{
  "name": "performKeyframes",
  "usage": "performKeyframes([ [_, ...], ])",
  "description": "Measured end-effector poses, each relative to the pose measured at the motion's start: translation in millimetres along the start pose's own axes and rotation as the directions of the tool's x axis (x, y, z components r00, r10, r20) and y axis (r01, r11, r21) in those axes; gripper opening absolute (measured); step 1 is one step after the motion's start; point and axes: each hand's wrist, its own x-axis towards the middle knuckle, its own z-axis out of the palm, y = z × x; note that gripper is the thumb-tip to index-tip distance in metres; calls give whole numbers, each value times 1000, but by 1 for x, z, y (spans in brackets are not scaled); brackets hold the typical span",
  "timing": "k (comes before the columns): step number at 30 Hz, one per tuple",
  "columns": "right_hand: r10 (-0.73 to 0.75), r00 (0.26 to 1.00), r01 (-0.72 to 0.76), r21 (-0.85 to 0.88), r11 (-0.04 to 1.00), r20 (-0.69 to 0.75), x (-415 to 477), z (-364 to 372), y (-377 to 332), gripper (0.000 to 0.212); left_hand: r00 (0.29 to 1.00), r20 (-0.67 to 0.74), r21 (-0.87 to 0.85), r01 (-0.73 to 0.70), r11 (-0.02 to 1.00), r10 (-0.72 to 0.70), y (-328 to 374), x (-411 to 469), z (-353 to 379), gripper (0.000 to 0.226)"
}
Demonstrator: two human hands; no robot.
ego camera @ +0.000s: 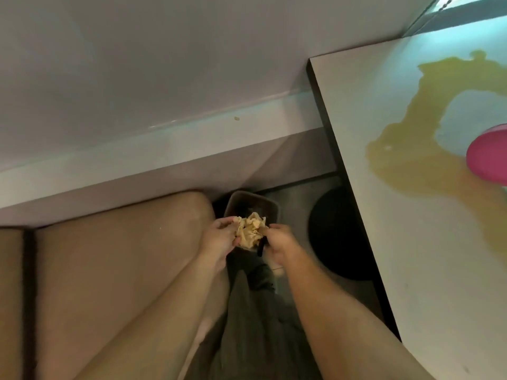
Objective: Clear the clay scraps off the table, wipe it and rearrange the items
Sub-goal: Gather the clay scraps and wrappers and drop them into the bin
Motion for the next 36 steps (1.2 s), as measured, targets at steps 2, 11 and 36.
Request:
performKeyframes([
  [2, 59, 998, -61, 61, 996, 22, 24, 4, 3, 31, 1000, -8, 25, 20, 999, -19, -11, 26, 2, 12],
  [11, 185, 982, -186, 225, 956, 29, 102, 10, 3, 24, 998, -59, 111, 36, 993, -29, -38, 108, 16, 16],
  [36, -172, 985, 166, -202, 965, -16, -115, -20, -20, 28, 989, 49, 147, -148, 978, 142, 7, -114, -5, 45],
])
